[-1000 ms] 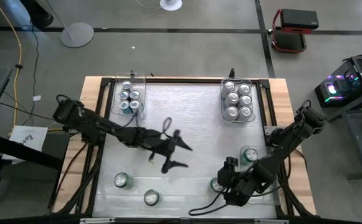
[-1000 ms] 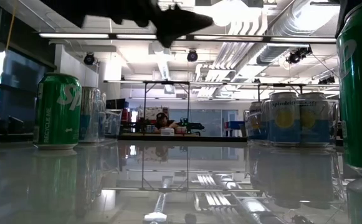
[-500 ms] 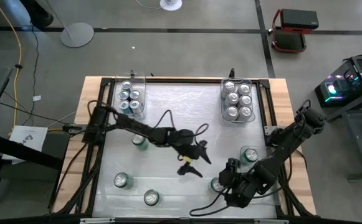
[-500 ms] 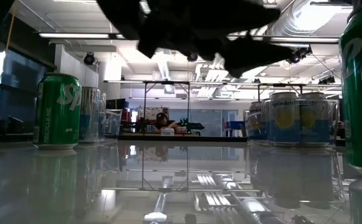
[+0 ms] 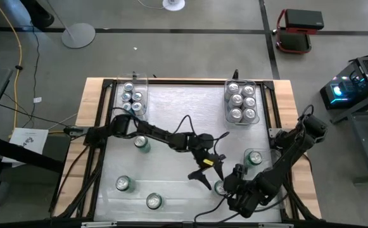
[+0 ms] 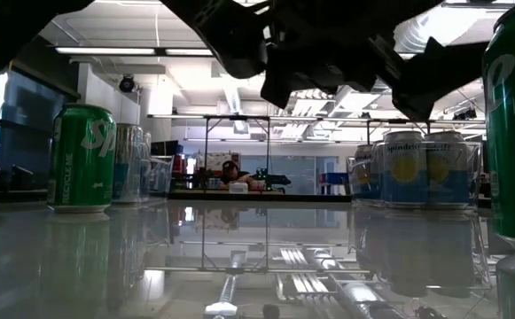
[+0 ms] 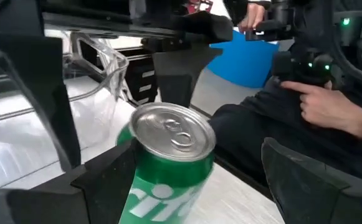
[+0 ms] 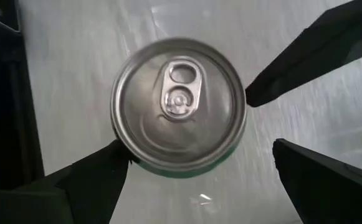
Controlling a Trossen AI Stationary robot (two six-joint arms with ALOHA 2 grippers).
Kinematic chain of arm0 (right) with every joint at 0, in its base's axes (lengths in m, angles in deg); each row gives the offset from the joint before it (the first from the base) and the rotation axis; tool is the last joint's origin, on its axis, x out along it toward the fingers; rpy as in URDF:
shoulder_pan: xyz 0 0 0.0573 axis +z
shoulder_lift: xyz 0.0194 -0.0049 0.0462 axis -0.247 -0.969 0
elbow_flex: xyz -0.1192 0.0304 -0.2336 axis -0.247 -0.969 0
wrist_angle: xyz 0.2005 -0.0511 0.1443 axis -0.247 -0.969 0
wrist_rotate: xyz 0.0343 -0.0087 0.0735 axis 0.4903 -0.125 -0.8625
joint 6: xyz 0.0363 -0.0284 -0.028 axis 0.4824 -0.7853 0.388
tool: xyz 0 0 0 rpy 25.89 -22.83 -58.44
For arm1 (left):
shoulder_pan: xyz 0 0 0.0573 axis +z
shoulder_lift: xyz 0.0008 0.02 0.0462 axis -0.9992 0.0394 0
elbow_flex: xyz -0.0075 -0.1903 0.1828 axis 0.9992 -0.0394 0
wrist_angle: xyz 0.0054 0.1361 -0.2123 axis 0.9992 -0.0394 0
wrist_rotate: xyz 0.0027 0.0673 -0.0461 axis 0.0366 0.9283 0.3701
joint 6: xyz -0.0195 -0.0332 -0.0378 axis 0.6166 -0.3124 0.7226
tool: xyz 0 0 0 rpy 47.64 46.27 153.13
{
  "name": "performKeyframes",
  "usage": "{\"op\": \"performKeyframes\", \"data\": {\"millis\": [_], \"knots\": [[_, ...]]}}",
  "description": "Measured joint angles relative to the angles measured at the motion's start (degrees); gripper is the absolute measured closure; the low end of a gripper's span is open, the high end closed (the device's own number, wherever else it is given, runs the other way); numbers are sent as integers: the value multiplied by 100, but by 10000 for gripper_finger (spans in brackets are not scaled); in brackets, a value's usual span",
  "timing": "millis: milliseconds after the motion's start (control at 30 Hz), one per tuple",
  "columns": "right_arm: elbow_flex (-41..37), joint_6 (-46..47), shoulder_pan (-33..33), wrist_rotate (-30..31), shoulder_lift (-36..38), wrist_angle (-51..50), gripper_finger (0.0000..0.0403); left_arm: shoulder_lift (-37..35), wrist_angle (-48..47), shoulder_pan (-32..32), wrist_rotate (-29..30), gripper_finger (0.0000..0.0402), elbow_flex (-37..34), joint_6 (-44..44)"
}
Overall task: Sort soda cans
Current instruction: Put the green soda can into the bottom transparent bin
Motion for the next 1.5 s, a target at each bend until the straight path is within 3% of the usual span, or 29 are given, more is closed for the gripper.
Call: {"op": "performKeyframes", "data": {"millis": [333,500,633,867,1000,1167,1333,1500], "knots": [[9,365,24,378,8,-843,22,-11,-384,14,221,83,59,130],[-2,477,6,502,6,-1185,22,-166,-1169,16,142,83,61,373],[-8,724,-10,625,8,-1630,22,-406,-2015,-74,141,83,52,-60],[578,869,36,806,69,-2377,22,-925,-3246,-312,925,83,41,-820],[849,76,203,1058,69,-1468,22,-1091,-3901,-482,1665,83,33,-1178],[746,-245,274,943,69,-428,22,-1057,-3537,-558,1964,83,-214,-1484],[463,57,269,989,-33,-353,22,-958,-2474,-297,1923,83,-359,-1531],[461,78,71,916,-80,-857,22,-785,-1808,-25,1178,83,-368,-1242]]}}
